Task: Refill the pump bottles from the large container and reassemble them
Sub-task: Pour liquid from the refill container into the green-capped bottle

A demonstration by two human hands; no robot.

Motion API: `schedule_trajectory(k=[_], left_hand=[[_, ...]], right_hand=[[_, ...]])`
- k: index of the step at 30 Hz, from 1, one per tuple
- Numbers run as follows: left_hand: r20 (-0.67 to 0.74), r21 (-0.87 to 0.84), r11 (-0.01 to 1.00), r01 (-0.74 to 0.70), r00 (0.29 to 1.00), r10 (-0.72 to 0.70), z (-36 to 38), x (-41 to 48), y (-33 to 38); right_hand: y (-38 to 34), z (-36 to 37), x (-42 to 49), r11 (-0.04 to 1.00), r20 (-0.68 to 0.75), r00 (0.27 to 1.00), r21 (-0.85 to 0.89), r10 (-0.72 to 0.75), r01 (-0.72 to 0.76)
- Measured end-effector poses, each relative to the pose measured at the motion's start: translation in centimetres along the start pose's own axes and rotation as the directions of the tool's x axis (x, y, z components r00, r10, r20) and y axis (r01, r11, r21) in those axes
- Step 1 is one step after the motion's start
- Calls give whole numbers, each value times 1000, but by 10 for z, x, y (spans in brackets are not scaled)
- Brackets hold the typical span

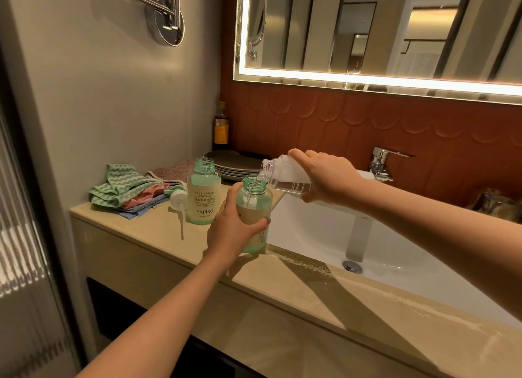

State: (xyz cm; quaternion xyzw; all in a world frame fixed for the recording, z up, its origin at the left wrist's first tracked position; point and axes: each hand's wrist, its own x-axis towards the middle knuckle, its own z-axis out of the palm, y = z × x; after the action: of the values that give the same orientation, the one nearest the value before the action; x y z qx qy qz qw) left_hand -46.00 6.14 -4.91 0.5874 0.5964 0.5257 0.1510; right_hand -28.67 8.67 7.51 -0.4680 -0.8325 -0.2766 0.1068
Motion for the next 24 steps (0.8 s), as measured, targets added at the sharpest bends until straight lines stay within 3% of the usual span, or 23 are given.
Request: schedule_trajectory(k=[24], left_hand=[[-1,14,1000,-1,1000,1,0,0,1]], right_hand=[[2,-1,3,1000,8,1000,-19,-11,11]])
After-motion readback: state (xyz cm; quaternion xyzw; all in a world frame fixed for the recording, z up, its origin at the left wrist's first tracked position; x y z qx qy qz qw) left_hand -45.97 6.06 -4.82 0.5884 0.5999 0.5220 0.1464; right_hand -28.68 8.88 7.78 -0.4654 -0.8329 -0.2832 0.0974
